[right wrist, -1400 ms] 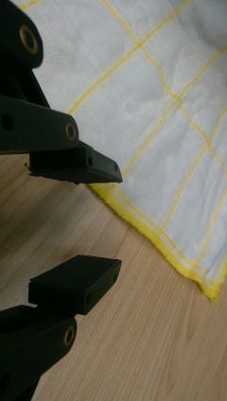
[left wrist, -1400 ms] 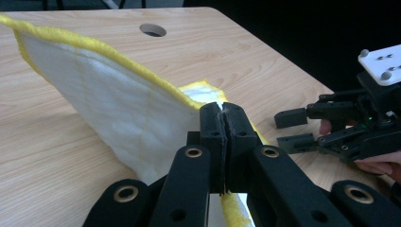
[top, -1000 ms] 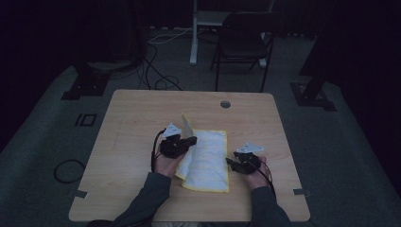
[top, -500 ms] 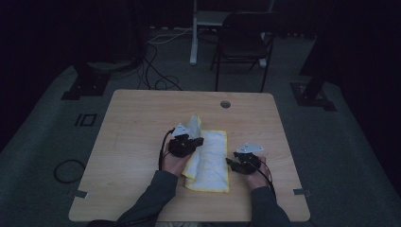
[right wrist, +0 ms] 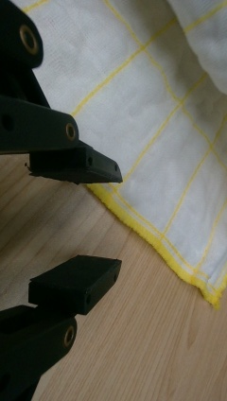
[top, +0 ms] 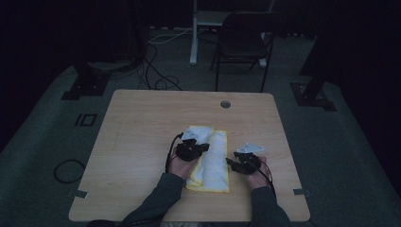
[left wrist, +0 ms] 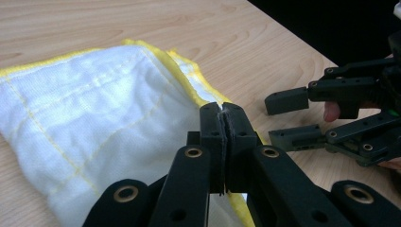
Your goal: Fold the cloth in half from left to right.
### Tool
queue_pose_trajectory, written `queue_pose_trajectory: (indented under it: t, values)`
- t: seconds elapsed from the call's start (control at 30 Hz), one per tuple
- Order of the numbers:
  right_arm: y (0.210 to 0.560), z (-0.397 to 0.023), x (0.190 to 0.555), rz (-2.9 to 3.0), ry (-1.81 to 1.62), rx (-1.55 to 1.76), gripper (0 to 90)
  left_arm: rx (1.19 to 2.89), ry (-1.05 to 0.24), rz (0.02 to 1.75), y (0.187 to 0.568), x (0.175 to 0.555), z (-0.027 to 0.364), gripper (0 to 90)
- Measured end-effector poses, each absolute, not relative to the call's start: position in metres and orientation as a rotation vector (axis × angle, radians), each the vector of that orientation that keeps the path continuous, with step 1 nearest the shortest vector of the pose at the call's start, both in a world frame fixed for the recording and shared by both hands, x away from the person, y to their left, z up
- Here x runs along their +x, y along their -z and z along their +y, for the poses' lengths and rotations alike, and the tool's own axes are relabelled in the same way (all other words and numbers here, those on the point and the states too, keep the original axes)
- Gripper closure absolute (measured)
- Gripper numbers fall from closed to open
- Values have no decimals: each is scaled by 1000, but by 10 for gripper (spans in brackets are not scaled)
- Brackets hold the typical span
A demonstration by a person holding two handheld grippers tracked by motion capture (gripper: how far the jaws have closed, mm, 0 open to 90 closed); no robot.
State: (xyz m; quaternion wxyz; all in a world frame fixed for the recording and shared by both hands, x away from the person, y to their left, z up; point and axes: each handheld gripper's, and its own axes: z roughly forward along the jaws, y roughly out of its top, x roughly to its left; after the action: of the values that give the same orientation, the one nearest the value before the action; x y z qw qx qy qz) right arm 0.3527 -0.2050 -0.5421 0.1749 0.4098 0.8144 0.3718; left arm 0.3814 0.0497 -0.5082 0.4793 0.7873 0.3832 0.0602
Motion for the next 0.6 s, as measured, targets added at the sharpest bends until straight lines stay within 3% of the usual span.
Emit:
queue_pose_trajectory:
  t: [0.6]
  values:
    - [542,-207,353,2305,-1056,1163,520,1927,-129,913,507,384,31,889]
